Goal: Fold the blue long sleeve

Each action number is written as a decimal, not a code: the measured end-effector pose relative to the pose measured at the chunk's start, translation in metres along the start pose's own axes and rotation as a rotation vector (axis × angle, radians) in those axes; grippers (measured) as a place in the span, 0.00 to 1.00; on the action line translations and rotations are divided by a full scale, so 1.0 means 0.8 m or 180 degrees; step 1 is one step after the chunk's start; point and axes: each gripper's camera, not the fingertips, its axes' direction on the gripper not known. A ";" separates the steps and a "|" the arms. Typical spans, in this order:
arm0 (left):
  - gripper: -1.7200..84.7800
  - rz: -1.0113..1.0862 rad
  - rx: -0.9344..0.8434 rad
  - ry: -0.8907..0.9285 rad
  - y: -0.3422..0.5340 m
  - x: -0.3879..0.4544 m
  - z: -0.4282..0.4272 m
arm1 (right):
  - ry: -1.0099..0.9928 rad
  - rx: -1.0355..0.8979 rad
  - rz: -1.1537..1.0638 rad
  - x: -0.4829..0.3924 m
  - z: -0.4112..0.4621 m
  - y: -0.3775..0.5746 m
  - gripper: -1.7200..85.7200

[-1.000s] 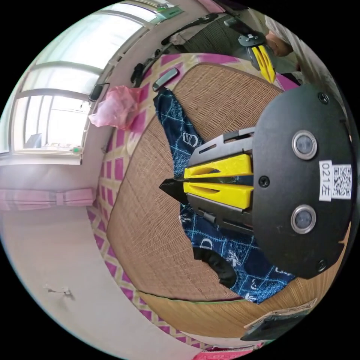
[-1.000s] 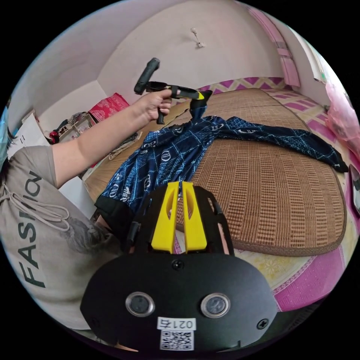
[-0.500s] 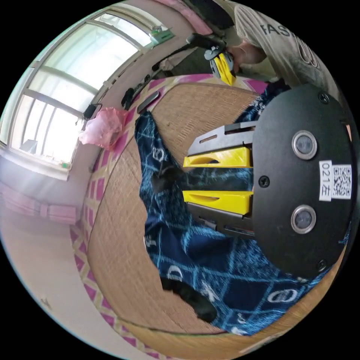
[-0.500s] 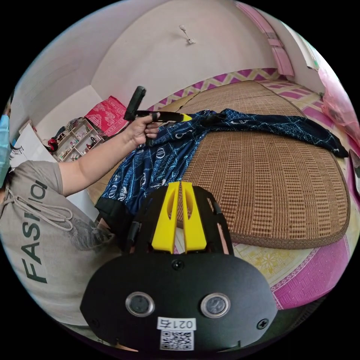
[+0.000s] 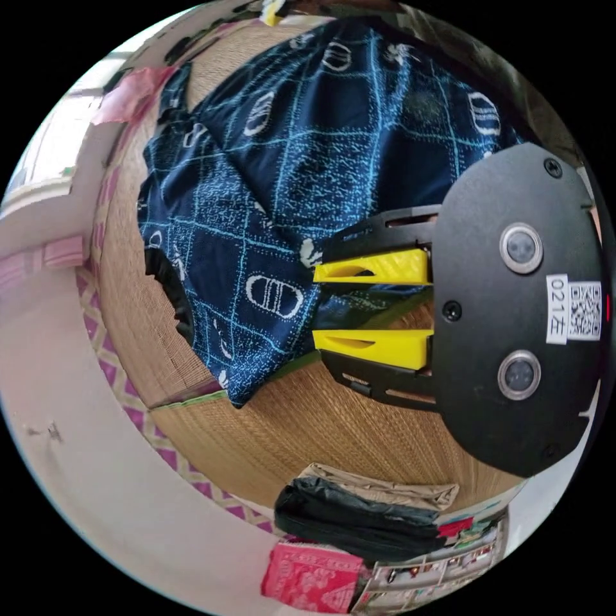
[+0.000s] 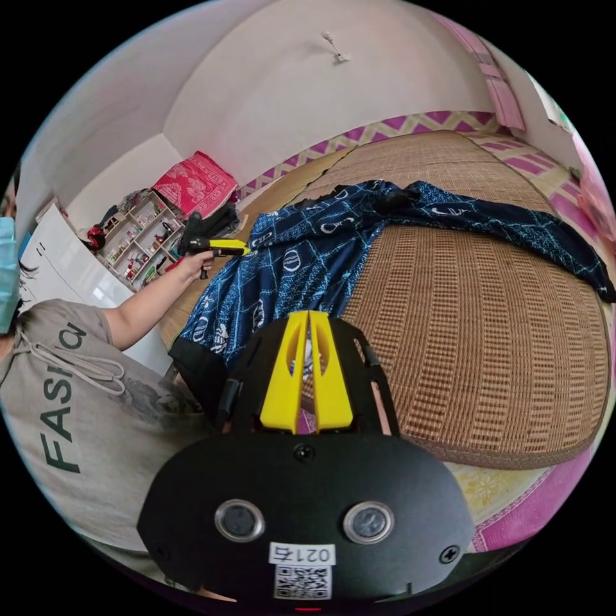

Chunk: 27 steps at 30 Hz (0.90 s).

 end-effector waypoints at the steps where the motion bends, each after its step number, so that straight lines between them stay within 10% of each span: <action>1: 0.15 0.0078 -0.0008 -0.0166 0.002 0.012 -0.006 | 0.0011 -0.0020 -0.0005 0.000 0.001 -0.003 0.02; 17: 0.01 -0.0533 0.0700 -0.0127 0.112 -0.031 -0.115 | 0.0058 -0.0162 0.0003 0.021 0.000 -0.036 0.01; 27: 0.01 -0.0366 0.0090 -0.0543 0.168 -0.034 -0.089 | 0.0111 -0.0083 0.0028 0.048 -0.021 -0.051 0.02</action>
